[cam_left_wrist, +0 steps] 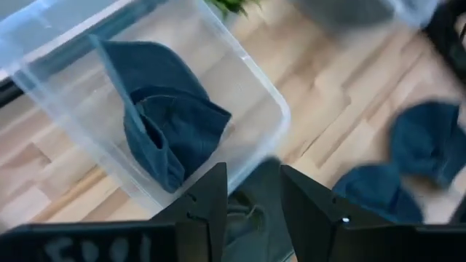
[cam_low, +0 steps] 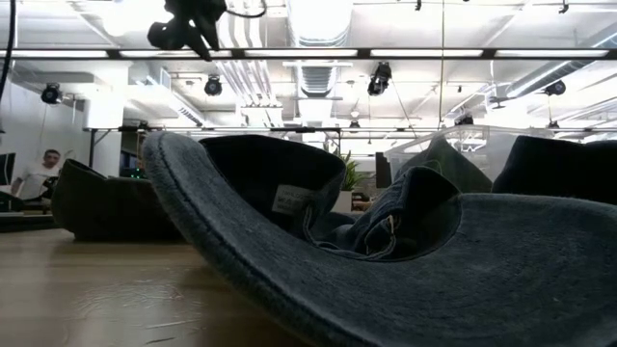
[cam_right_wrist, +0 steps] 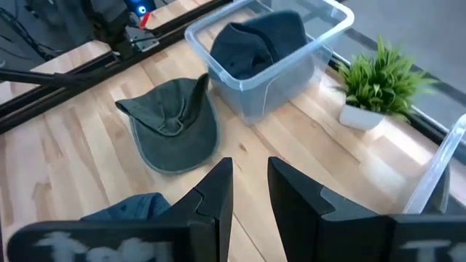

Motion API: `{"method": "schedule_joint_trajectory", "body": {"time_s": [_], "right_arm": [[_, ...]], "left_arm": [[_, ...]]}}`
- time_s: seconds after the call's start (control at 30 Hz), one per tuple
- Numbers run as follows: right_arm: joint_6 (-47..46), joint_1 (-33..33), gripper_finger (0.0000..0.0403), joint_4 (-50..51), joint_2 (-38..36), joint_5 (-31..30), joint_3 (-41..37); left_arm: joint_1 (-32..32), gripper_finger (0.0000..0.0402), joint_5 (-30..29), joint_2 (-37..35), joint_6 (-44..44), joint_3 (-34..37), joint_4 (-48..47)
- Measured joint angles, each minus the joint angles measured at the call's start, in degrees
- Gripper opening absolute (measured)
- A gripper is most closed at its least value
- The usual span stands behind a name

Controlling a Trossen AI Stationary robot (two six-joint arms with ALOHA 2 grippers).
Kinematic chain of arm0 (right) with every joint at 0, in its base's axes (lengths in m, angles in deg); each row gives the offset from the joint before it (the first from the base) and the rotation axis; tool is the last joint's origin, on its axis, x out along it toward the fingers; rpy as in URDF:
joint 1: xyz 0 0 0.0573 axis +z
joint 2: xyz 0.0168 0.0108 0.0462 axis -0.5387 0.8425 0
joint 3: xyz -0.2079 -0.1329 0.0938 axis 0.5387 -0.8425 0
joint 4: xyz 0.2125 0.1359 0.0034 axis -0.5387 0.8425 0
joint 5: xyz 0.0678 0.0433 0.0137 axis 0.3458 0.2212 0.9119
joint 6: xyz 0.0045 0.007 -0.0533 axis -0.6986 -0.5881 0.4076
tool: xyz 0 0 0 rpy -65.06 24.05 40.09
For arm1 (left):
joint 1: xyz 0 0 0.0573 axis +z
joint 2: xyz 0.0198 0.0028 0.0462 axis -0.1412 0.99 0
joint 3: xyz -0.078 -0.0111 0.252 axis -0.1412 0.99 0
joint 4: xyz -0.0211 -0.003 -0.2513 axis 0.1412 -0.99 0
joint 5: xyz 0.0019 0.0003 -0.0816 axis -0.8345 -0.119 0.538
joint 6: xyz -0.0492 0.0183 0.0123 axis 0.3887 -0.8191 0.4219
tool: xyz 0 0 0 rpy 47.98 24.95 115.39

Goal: Pick & Place hat
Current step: Put the left blue cap into the left transparent bin

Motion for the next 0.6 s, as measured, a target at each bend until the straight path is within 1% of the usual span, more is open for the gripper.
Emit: {"method": "schedule_joint_trajectory", "body": {"time_s": [0.1,0.2,0.37,0.5,0.6], "right_arm": [[-0.7,0.2,0.0082,-0.1,0.0,0.2,-0.6],[0.0,0.8,0.0082,0.2,0.1,0.4,-0.7],[2.0,2.4,0.0082,4.5,-0.5,0.6,-0.5],[2.3,3.5,0.0082,7.9,-1.7,0.6,-0.5],[3.1,4.3,0.0082,9.2,-2.4,0.6,-0.6]], "left_arm": [[-5.1,0.0117,-3.0,0.1,-1.1,0.0,-0.4],[-11.1,0.0117,-5.2,0.1,1.4,-0.1,-0.4],[-23.8,0.0117,-7.3,-0.2,12.8,-0.1,-0.7],[-35.0,0.0117,-13.3,0.3,22.0,-0.1,-0.7],[-42.2,0.0118,-19.2,1.5,31.4,-0.1,-0.7]]}}
